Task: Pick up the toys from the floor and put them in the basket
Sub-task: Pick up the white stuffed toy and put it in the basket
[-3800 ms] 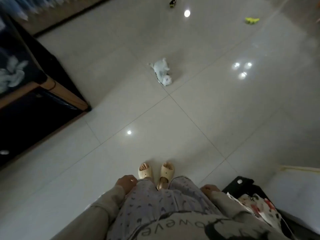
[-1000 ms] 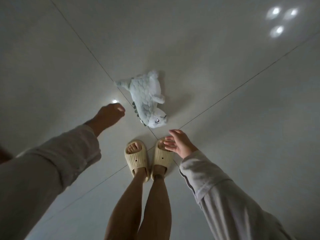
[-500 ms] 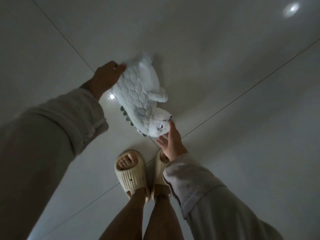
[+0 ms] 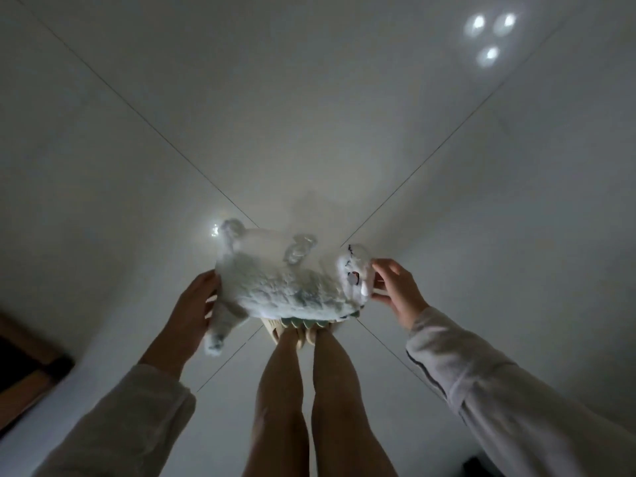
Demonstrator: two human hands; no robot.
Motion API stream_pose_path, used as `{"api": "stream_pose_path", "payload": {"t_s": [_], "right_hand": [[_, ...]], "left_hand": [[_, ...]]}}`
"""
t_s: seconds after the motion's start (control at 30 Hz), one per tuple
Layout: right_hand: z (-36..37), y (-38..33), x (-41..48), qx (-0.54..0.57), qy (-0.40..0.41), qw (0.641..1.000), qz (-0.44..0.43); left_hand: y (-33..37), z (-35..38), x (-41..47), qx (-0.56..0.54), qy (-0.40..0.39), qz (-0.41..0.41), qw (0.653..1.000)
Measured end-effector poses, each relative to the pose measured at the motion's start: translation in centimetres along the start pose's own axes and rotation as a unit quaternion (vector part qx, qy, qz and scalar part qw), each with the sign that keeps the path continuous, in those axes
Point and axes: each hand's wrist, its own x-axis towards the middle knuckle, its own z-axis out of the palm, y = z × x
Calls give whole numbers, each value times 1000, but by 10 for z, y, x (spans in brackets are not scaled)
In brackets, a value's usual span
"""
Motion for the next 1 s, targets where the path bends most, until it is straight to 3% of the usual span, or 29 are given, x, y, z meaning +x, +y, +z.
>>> {"api": "stream_pose_path", "payload": {"t_s": [0.23, 0.4, 0.6, 1.0], "right_hand": [[-62, -38, -198, 56, 1, 997, -60], [-91, -44, -297, 90, 3, 988, -124], [-103, -35, -345, 165, 9, 970, -181], [-104, -37, -342, 275, 68, 937, -205]], "left_hand": [[57, -3, -211, -21, -33, 56, 998], [80, -15, -292, -25, -98, 95, 990], [86, -21, -329, -43, -149, 141, 978], [101, 7, -317, -28, -132, 149, 980]]}}
